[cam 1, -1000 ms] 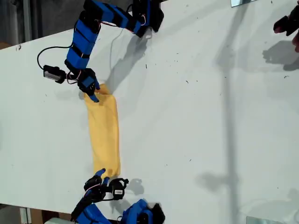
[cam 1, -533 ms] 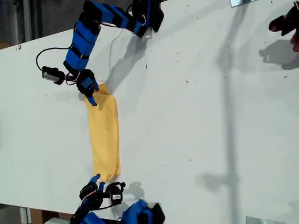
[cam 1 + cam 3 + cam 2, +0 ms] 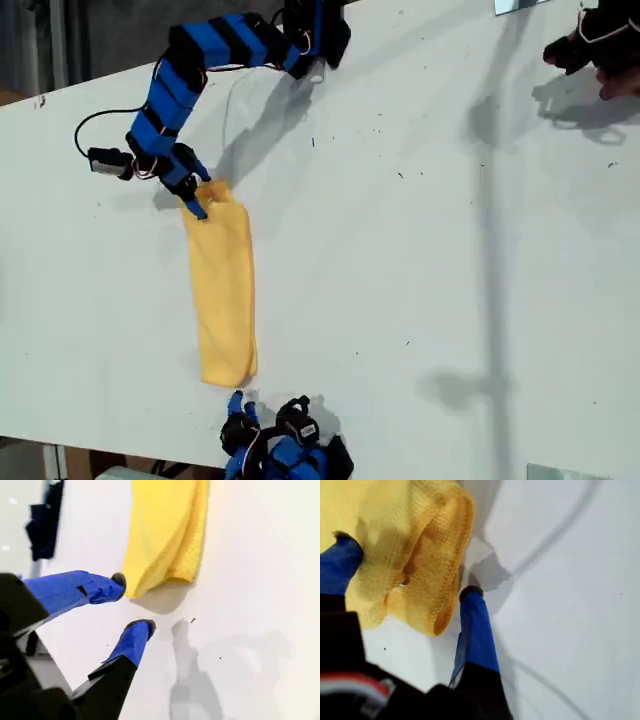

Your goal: Grasp corners of a square towel and fold twice.

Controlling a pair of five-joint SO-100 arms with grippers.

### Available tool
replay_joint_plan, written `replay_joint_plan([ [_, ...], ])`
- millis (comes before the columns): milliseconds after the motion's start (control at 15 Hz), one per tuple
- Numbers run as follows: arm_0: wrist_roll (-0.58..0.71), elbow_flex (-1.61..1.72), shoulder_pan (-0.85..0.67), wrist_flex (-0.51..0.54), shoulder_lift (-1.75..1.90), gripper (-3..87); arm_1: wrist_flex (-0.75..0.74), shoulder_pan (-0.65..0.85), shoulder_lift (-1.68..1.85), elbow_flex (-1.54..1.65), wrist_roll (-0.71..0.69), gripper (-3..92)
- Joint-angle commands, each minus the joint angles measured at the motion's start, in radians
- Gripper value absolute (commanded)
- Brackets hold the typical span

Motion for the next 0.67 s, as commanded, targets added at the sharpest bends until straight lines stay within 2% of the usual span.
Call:
replay_joint_plan([
  [0,-0.021,0.092,0.014,0.023,0.132,10.8,0.075,0.020,-0.067,-0.173,-0.026,39.7],
  [67,-0.043,0.100,0.032,0.018,0.129,10.6,0.092,0.021,-0.092,-0.179,-0.028,36.7],
  [200,-0.078,0.132,0.067,0.012,0.135,10.6,0.170,0.049,-0.173,-0.224,-0.021,22.8],
  [333,-0.107,0.153,0.094,0.015,0.156,10.6,0.166,0.100,-0.118,-0.094,-0.002,0.0],
  [600,-0.107,0.158,0.109,0.015,0.156,10.6,-0.081,0.221,0.264,0.448,0.080,-0.1],
])
